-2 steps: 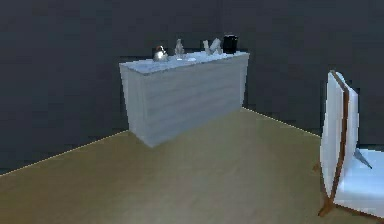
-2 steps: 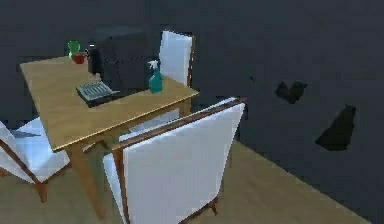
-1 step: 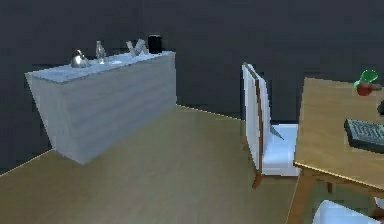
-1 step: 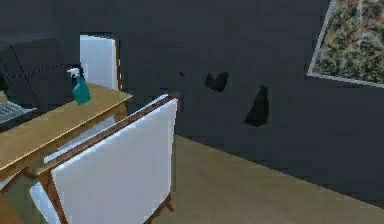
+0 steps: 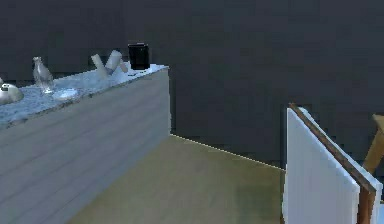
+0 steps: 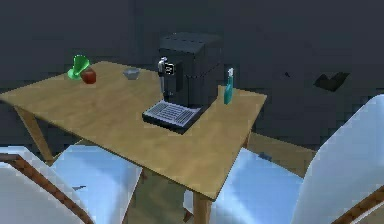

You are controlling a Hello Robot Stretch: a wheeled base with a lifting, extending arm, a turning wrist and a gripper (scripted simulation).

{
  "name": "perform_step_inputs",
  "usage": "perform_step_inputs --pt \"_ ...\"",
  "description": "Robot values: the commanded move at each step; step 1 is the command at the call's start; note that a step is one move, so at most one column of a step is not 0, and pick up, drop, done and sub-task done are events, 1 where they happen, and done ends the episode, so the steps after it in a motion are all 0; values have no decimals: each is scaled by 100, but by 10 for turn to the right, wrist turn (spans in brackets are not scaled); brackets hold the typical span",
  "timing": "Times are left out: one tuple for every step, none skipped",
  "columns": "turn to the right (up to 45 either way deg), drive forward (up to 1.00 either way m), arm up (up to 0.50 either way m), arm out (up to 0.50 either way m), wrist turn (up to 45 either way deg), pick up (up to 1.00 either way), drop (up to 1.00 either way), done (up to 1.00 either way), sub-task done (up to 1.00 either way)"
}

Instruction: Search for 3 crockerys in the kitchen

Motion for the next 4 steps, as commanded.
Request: perform_step_inputs --pt "30 0 0 0 0 0 0 0 0" --pt "0 90 0 0 0 0 0 0 0" --pt "240 0 0 0 0 0 0 0 0" --pt "30 0 0 0 0 0 0 0 0"
